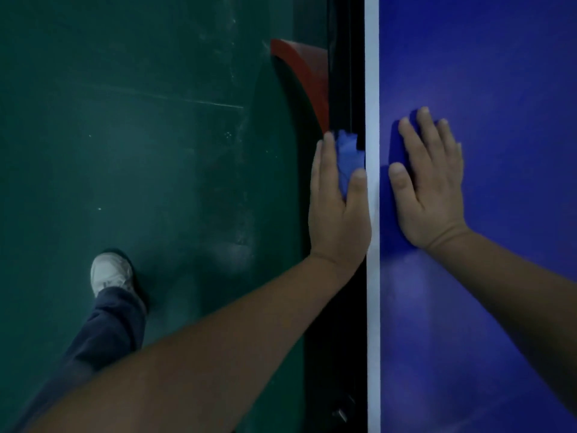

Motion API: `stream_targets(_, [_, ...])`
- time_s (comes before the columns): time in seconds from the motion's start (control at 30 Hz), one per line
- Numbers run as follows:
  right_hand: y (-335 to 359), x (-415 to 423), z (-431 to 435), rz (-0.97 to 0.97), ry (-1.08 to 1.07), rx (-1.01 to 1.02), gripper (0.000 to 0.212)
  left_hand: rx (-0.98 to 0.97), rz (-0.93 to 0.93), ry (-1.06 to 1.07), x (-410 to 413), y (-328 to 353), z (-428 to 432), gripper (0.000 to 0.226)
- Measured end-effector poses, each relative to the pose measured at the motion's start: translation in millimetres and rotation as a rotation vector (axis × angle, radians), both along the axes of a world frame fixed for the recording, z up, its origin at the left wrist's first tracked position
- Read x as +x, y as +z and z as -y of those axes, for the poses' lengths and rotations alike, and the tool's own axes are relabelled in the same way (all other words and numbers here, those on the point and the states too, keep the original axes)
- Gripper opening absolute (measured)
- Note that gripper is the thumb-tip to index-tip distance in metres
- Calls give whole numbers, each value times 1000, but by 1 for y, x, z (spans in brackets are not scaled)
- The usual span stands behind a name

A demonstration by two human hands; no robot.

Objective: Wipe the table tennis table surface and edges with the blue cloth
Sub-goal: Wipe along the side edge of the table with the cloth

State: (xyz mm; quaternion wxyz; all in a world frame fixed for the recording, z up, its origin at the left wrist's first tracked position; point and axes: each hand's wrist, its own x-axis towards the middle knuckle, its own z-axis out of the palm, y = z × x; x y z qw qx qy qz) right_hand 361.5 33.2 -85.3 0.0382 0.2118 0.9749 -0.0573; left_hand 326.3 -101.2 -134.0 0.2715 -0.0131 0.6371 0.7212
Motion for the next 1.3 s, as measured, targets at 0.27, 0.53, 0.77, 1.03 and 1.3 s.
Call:
stream_targets(0.27, [-1,2,0,-23,7,-1,60,55,-24,-148,81,25,53,64])
stream_targets(0.53, [0,1,0,-11,28,7,60,37,22,38,-90,6,-34,54])
stream_targets(0.77, [-2,2,-1,-22,33,0,59,70,2,-276,63,29,54,60])
stream_targets(1.03, [-4,2,-4,-34,58,10,57,-6,-77,9,-112,13,-48,59])
stream_targets(1.3, [0,1,0,-16,28,-11,57,17,-67,-240,46,30,42,65])
